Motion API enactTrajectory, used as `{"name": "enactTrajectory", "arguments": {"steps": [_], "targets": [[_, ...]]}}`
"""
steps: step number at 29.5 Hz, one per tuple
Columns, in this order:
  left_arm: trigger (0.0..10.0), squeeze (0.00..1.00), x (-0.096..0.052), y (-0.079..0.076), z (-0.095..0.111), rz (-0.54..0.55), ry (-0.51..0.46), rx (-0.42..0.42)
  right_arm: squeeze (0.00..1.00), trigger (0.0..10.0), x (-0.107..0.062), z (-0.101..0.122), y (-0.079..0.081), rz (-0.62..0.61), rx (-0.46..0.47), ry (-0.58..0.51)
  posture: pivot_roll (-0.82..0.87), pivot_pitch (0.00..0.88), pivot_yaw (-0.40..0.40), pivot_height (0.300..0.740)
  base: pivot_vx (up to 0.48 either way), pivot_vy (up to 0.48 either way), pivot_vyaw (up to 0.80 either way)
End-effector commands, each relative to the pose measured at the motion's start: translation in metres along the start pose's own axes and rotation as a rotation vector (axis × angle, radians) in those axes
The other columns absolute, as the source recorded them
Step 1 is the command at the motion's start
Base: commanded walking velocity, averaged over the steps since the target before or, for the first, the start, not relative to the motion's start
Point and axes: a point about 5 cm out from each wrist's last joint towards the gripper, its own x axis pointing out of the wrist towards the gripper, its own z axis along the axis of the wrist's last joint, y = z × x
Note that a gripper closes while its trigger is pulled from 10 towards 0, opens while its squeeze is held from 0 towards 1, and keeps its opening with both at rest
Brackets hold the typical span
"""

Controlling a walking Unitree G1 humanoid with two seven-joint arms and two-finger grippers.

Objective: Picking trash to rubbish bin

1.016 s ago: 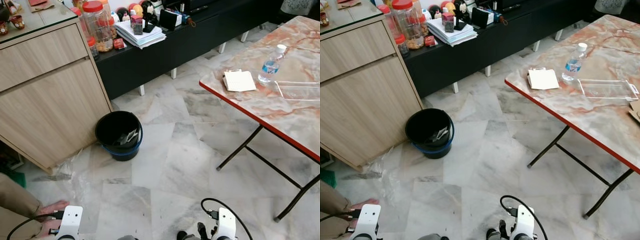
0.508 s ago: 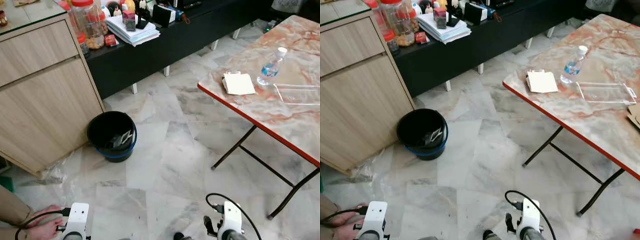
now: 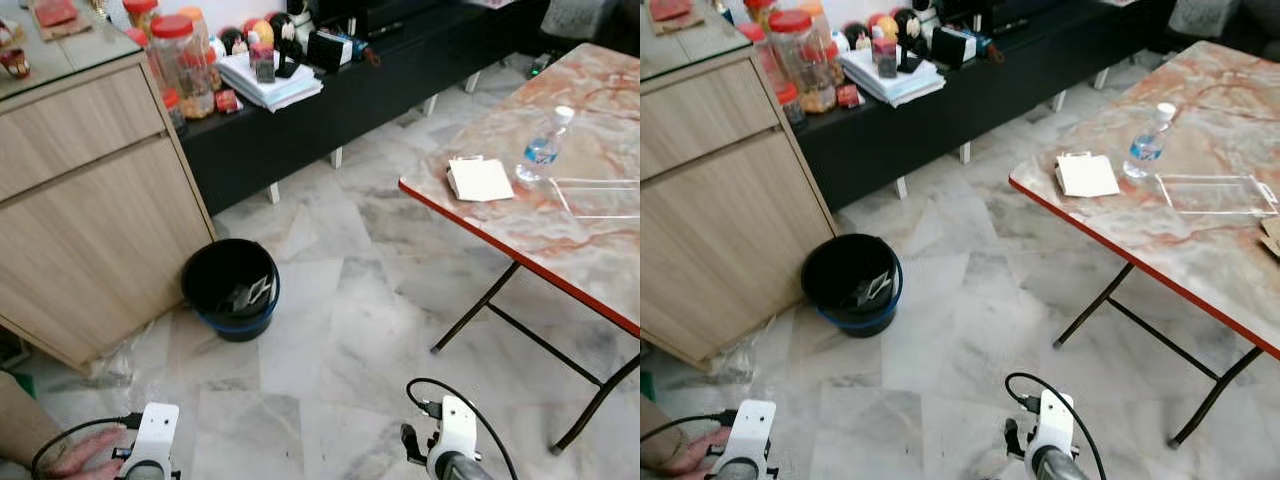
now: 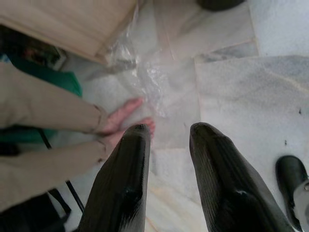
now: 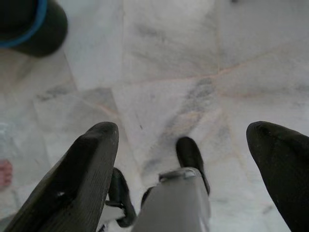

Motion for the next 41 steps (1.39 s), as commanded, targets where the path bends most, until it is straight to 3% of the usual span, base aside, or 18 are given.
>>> {"name": "enactTrajectory", "arguments": {"steps": [1, 8, 17, 26, 30, 36, 41], "targets": [[10.0, 0.0, -0.001, -0.001, -0.005, -0.01, 0.028, 0.031, 0.0, 10.0, -0.001, -0.003, -0.003, -0.016, 0.02, 0.013, 0.13, 0.095, 0.053, 0.74, 0.0, -0.48, -0.77], [10.0, 0.0, -0.001, -0.002, -0.005, -0.009, 0.026, 0.011, 0.0, 10.0, -0.001, -0.006, -0.006, -0.02, 0.008, 0.023, 0.14, 0.082, 0.049, 0.74, 0.0, 0.0, -0.77], [10.0, 0.0, -0.007, -0.005, -0.02, -0.01, 0.067, -0.002, 0.0, 10.0, -0.002, -0.009, -0.008, -0.017, -0.016, 0.037, 0.15, 0.077, 0.025, 0.74, 0.0, 0.0, -0.77], [10.0, 0.0, -0.008, -0.005, -0.023, -0.018, 0.063, 0.007, 0.0, 10.0, 0.0, -0.006, 0.003, 0.015, -0.037, 0.029, 0.15, 0.069, 0.03, 0.74, 0.0, 0.0, -0.74], [10.0, 0.0, -0.007, -0.007, -0.016, -0.026, 0.029, 0.011, 0.0, 10.0, 0.0, -0.004, 0.008, 0.036, -0.066, 0.018, 0.15, 0.07, 0.031, 0.74, 0.0, 0.0, 0.0], [10.0, 0.0, 0.002, -0.014, 0.031, -0.045, -0.161, -0.032, 0.0, 10.0, 0.003, 0.023, 0.024, 0.114, -0.168, -0.09, 0.15, 0.058, 0.024, 0.74, 0.0, 0.0, 0.0], [10.0, 0.0, 0.003, -0.015, 0.049, -0.04, -0.236, -0.071, 0.0, 10.0, 0.004, 0.041, 0.027, 0.124, -0.185, -0.161, 0.14, 0.052, 0.022, 0.74, 0.0, 0.0, 0.0]]}}
